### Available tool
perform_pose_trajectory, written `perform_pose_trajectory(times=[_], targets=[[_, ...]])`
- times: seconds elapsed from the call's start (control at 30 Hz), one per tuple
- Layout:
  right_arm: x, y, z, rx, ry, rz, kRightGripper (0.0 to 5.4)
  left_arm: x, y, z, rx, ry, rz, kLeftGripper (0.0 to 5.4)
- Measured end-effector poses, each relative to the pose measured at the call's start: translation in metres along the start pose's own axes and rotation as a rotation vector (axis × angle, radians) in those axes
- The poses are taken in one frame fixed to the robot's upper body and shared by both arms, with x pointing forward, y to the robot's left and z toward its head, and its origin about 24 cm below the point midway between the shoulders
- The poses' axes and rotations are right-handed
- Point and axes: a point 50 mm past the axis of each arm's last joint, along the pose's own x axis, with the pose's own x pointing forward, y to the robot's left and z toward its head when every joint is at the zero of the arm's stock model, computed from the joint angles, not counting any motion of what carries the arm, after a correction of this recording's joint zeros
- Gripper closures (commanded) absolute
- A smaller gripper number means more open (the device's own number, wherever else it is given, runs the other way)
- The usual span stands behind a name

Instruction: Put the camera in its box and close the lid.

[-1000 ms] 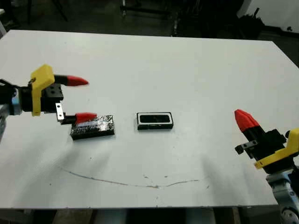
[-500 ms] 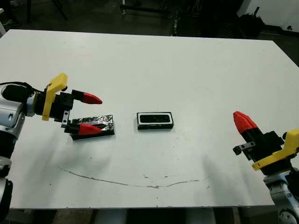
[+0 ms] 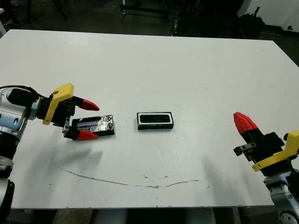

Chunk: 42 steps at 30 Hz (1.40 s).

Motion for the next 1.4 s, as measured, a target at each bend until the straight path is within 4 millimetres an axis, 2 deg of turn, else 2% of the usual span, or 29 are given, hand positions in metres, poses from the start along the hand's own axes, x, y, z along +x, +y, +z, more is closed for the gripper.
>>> perform_pose_trajectory(times=[0.37, 0.7, 0.8, 1.27, 1.4], targets=[[-0.001, -0.002, 0.001, -0.009, 0.004, 0.0, 5.39, 0.002, 0.002, -0.012, -0.006, 0.066, -0.025, 0.0], [-0.001, -0.002, 0.001, -0.006, 0.003, 0.003, 5.39, 0.0, 0.007, -0.016, -0.058, 0.109, 0.005, 0.0], [-0.001, -0.002, 0.001, -0.006, 0.003, 0.003, 5.4, -0.001, 0.007, -0.018, -0.115, 0.105, 0.011, 0.23], [-0.001, -0.002, 0.001, 0.003, 0.001, 0.002, 5.4, -0.002, 0.009, -0.014, -0.148, 0.081, 0.079, 2.25], [-0.001, -0.002, 0.001, -0.001, 0.007, 0.002, 5.4, -0.001, 0.008, -0.013, -0.147, 0.096, 0.072, 2.25]])
